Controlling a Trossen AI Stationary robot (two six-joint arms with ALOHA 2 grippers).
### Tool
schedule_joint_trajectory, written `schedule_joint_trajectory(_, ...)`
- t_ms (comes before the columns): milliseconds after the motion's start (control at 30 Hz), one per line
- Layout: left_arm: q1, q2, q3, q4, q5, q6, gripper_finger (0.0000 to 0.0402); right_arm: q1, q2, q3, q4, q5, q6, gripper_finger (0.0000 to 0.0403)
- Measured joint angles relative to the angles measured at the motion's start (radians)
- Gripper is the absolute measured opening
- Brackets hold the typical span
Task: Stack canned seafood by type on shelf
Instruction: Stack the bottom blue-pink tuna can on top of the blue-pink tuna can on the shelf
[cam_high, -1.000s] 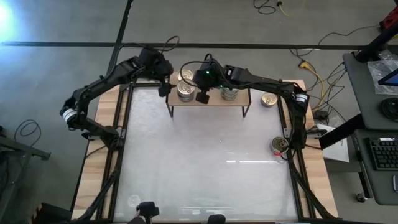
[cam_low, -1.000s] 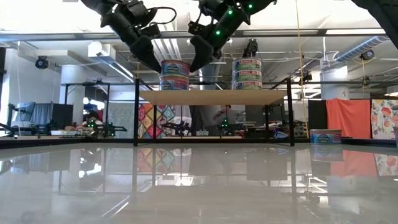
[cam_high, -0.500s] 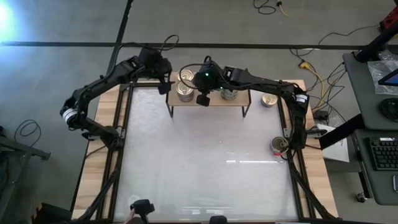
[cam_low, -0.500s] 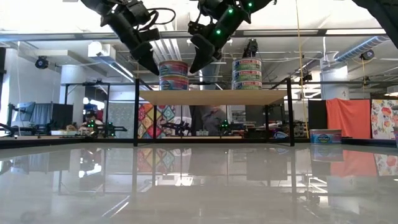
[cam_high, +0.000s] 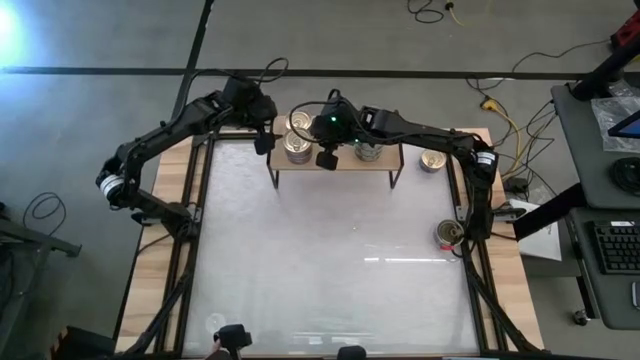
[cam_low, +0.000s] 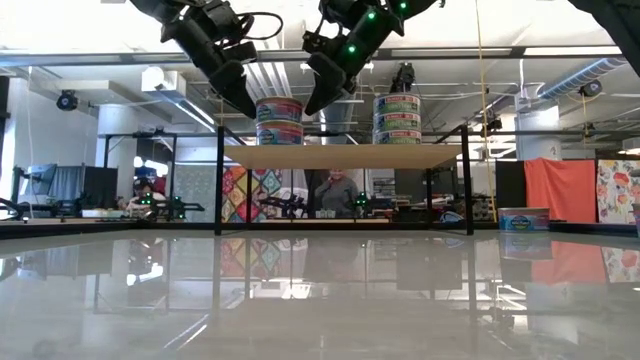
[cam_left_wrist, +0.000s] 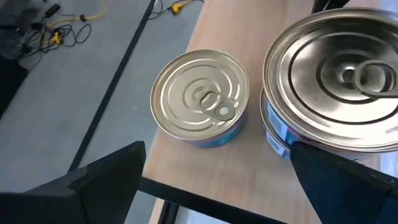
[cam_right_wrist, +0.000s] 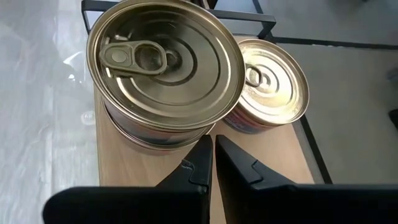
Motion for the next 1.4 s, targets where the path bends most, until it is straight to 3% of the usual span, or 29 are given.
schedule_joint_trajectory(600, -0.016, -0.017, 0.0, -0.048, 0.044, -0.007, 0.0384, -0.005, -0.009, 0.001, 0.0, 0.002, -0.007, 0.0013)
schedule_joint_trajectory(900, -0.015, -0.147, 0.0, -0.057, -0.004, -0.014, 0.0384, -0.005, -0.108, 0.001, 0.007, 0.027, -0.021, 0.0013)
schedule_joint_trajectory(1000, -0.017, -0.208, -0.006, -0.037, 0.092, -0.07, 0.0384, 0.004, -0.154, -0.001, -0.01, 0.0, 0.034, 0.0013)
schedule_joint_trajectory(1167, -0.077, -0.293, -0.132, 0.098, 0.393, -0.09, 0.0384, 0.123, -0.235, -0.106, 0.055, -0.169, 0.056, 0.0013)
schedule_joint_trajectory(1233, -0.125, -0.323, -0.19, 0.185, 0.417, -0.096, 0.0384, 0.19, -0.256, -0.151, 0.064, -0.176, 0.07, 0.0013)
schedule_joint_trajectory(1400, -0.275, -0.367, -0.276, 0.3, 0.357, -0.152, 0.0384, 0.336, -0.329, -0.212, -0.072, -0.147, 0.178, 0.0013)
